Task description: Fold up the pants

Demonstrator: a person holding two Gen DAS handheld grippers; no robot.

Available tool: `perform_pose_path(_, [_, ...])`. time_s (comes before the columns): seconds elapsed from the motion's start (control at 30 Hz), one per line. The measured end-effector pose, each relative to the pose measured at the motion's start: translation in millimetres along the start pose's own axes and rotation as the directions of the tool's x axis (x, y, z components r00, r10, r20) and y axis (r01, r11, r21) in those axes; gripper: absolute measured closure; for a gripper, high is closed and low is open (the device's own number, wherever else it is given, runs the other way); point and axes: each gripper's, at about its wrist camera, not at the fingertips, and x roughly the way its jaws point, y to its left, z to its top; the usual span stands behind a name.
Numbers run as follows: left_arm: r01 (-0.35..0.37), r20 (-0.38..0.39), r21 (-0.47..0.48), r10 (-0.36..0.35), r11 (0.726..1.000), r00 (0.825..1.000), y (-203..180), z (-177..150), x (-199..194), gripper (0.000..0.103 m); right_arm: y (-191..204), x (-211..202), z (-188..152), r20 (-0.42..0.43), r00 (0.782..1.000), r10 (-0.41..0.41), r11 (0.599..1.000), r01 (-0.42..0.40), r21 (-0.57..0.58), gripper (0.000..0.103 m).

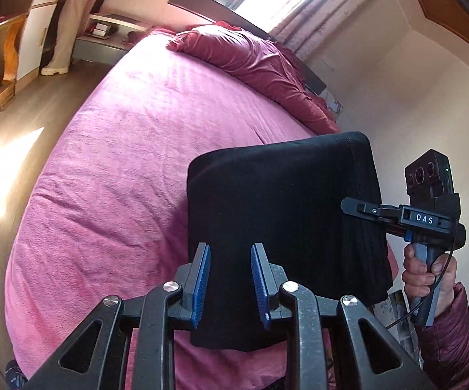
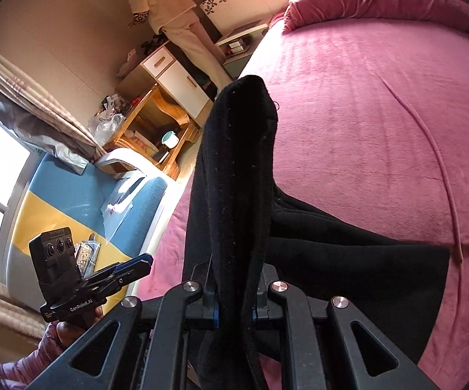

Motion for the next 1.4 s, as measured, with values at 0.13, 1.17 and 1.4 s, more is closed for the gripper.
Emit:
perform_pose_path(0.13, [-0.006, -0.073, 0.069, 0.011, 0.998, 0.997, -24.3, -7.1, 28.8, 0.077, -33.6, -5.1, -12.9, 0.003, 0.999, -0.039, 0.997, 0.039, 0.072, 0.090])
perform_pose_path(1.17, [-0.280, -0.105, 0.303, 0.324, 0.911, 0.940, -78.8, -47.6, 89.9, 0.071, -116.2, 7.5, -60.1, -0.006, 0.993, -0.116, 0.954, 0.113, 0.276, 0.090])
perform_pose_path(1.4, [-0.276, -0.099, 0.316, 0.321, 0.908, 0.942, -82.7, -48.0, 90.4, 0.070, -125.7, -7.2, -60.4, 0.024, 0.992, -0.122, 0.952, 0.110, 0.286, 0.090])
